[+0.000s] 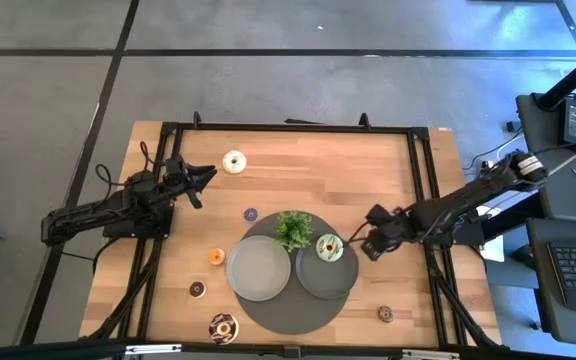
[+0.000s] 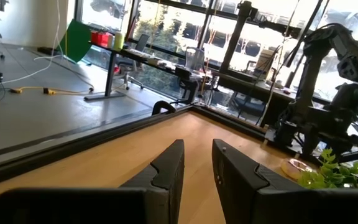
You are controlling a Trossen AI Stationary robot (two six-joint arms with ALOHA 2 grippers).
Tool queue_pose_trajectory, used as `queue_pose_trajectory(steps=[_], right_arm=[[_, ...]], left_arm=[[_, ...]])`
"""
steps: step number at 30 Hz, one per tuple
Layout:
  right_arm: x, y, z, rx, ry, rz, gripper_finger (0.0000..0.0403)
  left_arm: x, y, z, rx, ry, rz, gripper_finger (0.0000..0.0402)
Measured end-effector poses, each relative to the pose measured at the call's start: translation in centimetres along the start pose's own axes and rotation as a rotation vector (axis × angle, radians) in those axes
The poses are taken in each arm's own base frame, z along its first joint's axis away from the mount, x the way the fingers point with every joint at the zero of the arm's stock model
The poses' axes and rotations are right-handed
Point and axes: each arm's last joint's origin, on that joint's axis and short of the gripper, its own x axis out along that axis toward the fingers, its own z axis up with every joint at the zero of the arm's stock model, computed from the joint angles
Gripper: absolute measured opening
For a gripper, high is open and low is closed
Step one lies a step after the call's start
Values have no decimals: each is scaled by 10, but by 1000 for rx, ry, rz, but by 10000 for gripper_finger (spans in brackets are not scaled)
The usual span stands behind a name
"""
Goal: Pick & Place donuts
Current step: Put the large purple donut on the black plate
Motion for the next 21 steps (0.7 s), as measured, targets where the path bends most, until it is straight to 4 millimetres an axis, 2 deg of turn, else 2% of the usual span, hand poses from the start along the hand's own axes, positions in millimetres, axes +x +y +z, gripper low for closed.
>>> queue_pose_trajectory(steps=[6,14,21], right_arm=[[-1,-7,-12,36,45,-106,169],[17,-7,-15,43,48,-265,169],[32,-4,-18,56,77,-334,169]], left_arm=[[0,0,0,26,1,0,79],[0,0,-1,29,6,1,79],[0,0,0,29,4,2,79]])
